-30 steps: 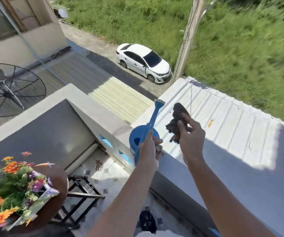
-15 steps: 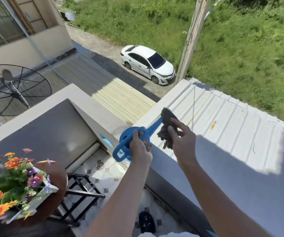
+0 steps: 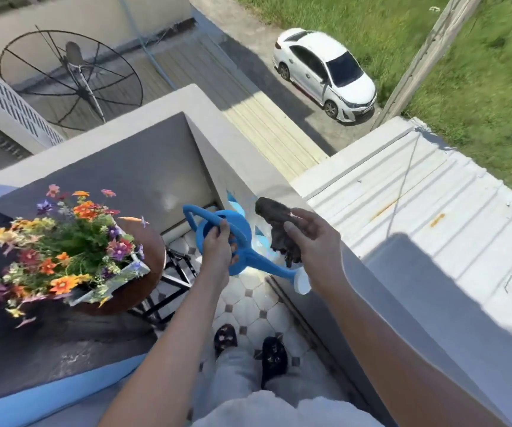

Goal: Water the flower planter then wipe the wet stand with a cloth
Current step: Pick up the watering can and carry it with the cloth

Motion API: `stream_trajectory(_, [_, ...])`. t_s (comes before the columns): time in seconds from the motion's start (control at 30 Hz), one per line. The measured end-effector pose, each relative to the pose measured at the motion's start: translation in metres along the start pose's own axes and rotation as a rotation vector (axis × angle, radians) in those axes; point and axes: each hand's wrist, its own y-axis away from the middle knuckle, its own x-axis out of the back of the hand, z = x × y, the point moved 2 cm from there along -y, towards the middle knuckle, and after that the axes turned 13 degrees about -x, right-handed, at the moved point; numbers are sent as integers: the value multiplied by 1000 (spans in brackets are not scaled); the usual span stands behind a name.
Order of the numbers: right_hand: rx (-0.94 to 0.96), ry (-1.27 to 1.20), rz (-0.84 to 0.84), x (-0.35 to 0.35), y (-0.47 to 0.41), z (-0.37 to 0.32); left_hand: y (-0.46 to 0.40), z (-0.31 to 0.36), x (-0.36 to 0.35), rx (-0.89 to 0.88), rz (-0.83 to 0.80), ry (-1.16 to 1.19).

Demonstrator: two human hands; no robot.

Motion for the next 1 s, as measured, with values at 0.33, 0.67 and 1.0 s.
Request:
stream_trajectory(0.33, [-493, -49, -48, -101, -103, 172, -138, -171, 98, 80, -78, -405])
stream_trajectory(0.67, [-823, -157, -84, -124, -251, 425, -314, -420, 132, 164, -163, -635])
stream_trajectory(1.0, [-748, 66, -172, -117, -331, 542, -403, -567, 140, 237, -279, -703])
